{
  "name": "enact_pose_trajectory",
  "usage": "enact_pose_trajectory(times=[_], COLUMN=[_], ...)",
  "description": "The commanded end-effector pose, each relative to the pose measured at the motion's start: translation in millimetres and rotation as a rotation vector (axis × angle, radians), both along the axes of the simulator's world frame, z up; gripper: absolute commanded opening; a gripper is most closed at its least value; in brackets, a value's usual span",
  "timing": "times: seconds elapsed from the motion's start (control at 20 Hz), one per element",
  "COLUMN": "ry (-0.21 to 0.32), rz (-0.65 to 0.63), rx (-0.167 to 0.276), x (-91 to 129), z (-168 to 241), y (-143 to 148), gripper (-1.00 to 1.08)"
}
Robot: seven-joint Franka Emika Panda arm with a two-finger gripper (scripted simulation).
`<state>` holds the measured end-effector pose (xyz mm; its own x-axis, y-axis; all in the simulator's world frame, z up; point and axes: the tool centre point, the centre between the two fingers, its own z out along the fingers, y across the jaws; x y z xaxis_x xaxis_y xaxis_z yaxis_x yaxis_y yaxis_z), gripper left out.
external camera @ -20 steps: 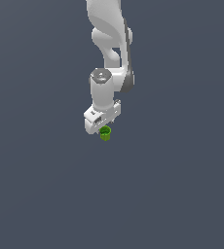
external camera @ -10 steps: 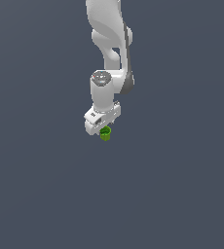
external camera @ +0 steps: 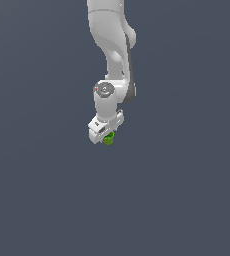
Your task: Pick up the object and move it to a goal position.
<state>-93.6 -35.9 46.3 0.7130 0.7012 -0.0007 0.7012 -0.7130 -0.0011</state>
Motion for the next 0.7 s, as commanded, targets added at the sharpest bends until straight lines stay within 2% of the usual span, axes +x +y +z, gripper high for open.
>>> enact_pose_trajectory(times=[0.0, 0.05, 0.1, 0.65], ry=[-0.001, -0.001, -0.001, -0.003], rz=[0.001, 0.001, 0.001, 0.0], rx=[0.0, 0.0, 0.0, -0.001], x=[0.6, 0.6, 0.6, 1.1], z=[-3.6, -3.8, -3.8, -2.6], y=[0.0, 0.0, 0.0, -0.6], gripper=[1.0, 1.0, -1.0, -1.0])
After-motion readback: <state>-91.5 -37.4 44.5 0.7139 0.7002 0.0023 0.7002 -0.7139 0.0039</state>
